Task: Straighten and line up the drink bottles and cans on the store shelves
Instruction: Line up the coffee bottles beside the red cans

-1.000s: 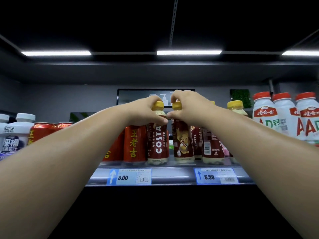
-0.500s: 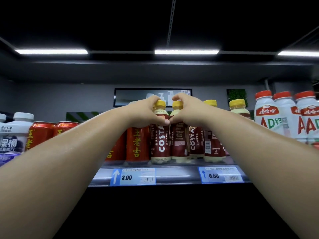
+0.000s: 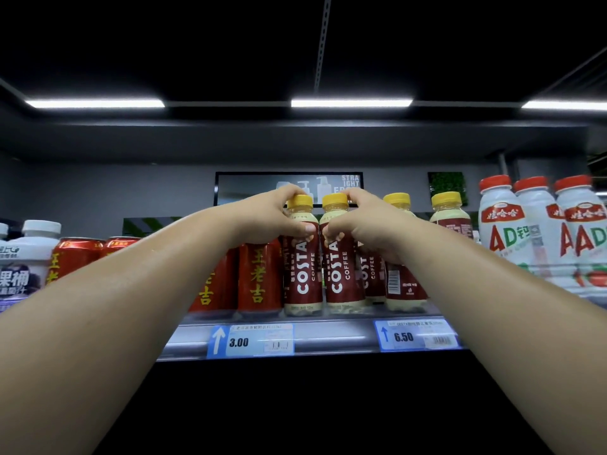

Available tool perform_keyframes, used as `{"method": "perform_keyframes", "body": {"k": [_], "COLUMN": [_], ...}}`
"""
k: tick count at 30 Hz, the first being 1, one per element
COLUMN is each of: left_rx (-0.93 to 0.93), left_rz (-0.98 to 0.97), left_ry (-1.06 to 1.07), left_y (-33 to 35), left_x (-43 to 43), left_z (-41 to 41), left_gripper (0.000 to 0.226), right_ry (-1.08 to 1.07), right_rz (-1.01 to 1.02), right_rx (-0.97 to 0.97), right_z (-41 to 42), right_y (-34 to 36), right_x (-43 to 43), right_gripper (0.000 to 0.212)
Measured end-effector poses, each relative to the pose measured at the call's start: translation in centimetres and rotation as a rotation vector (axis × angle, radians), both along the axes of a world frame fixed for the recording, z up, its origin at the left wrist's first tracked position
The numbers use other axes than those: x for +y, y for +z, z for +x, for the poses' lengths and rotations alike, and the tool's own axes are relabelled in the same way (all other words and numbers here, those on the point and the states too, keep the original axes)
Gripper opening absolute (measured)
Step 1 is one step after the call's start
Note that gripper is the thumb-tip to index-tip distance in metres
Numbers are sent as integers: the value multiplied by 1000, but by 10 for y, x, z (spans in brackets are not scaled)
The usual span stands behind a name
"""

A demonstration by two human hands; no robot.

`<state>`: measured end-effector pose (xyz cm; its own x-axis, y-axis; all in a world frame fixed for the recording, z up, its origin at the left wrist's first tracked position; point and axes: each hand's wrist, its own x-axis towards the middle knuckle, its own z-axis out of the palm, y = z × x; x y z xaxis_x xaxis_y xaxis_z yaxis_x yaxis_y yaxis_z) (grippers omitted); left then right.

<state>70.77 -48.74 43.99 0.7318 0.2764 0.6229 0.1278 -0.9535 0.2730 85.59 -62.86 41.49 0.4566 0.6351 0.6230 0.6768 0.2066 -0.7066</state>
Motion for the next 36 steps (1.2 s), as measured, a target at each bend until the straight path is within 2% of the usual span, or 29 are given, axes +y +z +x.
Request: {"method": "perform_keyframes", "body": {"k": [3, 8, 11, 16, 18, 19, 21, 23, 25, 29, 31, 36], "left_rx": [9, 21, 21, -34, -78, -99, -127, -130, -114, -78, -88, -54], "left_rz": [12, 21, 31, 114, 156, 173, 210, 226, 235, 367, 395, 380], "left_ry": [14, 42, 54, 76, 65, 59, 59, 56, 64, 223, 272, 274], "left_y": [1, 2, 2, 0, 2, 3, 6, 7, 6, 0, -3, -5], "left_x": [0, -1, -4, -18, -27, -32, -43, -52, -60, -72, -74, -75], "left_z": [-1, -1, -1, 3, 8, 11, 17, 23, 30, 39, 40, 36], "left_gripper": [58, 58, 61, 73, 77, 77, 76, 74, 69, 61, 59, 57], "right_ry": [-7, -21, -35, -124, -124, -129, -166, -260, -303, -263, -196, -120], "right_rz": [10, -19, -15, 1, 37, 71, 210, 351, 364, 115, 35, 51], "right_rx": [3, -38, -38, -181, -211, -232, -275, -305, -288, -197, -149, -90], "right_z": [-3, -3, -2, -1, 0, 1, 6, 13, 23, 38, 42, 49], "right_y": [0, -1, 0, 6, 11, 14, 17, 19, 17, 0, -9, -17], "right_x": [1, -1, -1, -14, -29, -38, -56, -71, -80, -76, -68, -55], "right_gripper": [74, 65, 74, 93, 83, 71, 41, 31, 37, 72, 84, 87]}}
